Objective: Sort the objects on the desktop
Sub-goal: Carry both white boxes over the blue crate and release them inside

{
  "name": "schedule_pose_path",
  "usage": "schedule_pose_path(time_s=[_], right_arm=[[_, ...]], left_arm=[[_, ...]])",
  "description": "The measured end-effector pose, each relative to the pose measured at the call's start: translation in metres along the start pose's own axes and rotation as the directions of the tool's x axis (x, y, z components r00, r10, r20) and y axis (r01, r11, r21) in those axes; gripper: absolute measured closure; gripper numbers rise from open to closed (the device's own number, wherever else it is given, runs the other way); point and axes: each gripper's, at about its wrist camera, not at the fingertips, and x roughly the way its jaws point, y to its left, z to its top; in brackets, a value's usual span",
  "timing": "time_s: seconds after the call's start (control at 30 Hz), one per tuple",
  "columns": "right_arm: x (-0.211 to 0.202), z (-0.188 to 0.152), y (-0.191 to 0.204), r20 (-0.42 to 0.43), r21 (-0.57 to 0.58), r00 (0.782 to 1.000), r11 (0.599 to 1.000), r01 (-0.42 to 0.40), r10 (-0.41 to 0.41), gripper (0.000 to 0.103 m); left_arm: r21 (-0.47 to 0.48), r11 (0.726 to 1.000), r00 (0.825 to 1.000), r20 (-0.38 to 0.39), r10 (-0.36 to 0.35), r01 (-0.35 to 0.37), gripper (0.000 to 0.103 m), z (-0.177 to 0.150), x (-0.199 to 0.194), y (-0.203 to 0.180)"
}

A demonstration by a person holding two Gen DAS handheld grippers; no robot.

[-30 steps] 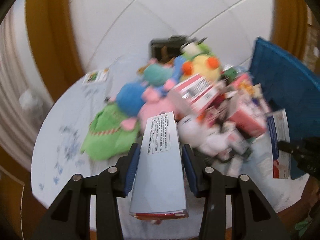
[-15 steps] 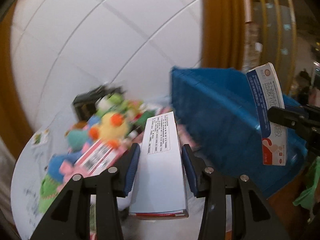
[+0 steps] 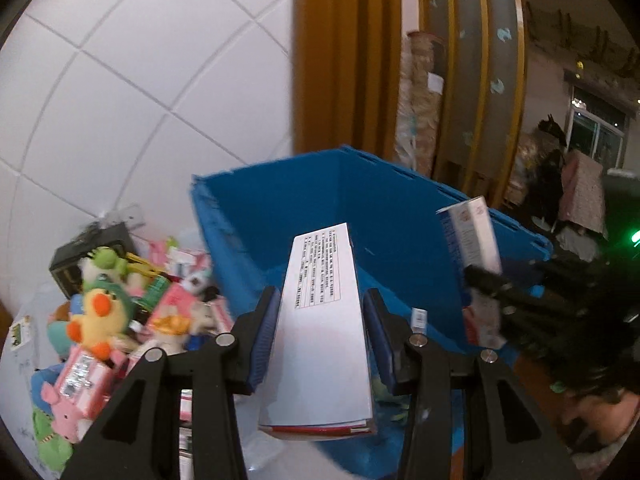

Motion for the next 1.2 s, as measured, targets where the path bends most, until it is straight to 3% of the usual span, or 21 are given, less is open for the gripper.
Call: schedule_pose_path(time_s=[0.23,0.4,0.87,0.93,1.0,1.03,1.17,1.2], right_arm=[[0.030,-0.017,-0.052,-0.055,-0.012,0.998,1.000,0.018,-0.019,0.081],[0.043,-0.022,-0.066,-0.076,-0.033,0.997,0.999,0.009,-0.011,0.081],[0.057,-0.039,-0.088,-0.107,-0.055,0.994,0.998,-0.009,0.003,0.080],[0.054,-0.039,-0.088,-0.098,-0.054,0.995,0.998,-0.011,0.006,0.080],[0.049,-0.039,-0.089,-0.086,-0.054,0.996,0.999,-0.008,0.004,0.074],[0.048,-0.038,-0.088,-0.082,-0.052,0.997,0.999,-0.007,0.003,0.066],[0.035,-0.037,-0.088,-0.049,-0.040,0.999,0.999,-0.010,0.008,0.018],[0.031,-0.037,-0.088,-0.036,-0.037,0.999,0.999,-0.009,0.008,0.013]], left_arm=[[0.022,0.999,0.993,-0.108,0.046,-0.043,0.060,0.003,0.035,-0.062],[0.021,0.998,0.986,-0.157,0.064,-0.061,0.060,-0.004,0.049,-0.078],[0.004,0.993,0.981,-0.154,0.119,-0.120,0.060,-0.015,0.053,-0.090],[0.003,0.992,0.983,-0.137,0.123,-0.123,0.051,-0.014,0.048,-0.090],[0.000,0.992,0.985,-0.117,0.129,-0.130,0.042,-0.014,0.042,-0.089],[-0.002,0.991,0.986,-0.099,0.133,-0.134,0.040,-0.013,0.037,-0.089],[-0.020,0.990,0.989,-0.047,0.138,-0.139,0.034,-0.013,0.016,-0.084],[-0.029,0.990,0.990,-0.032,0.136,-0.137,0.034,-0.013,0.011,-0.081]])
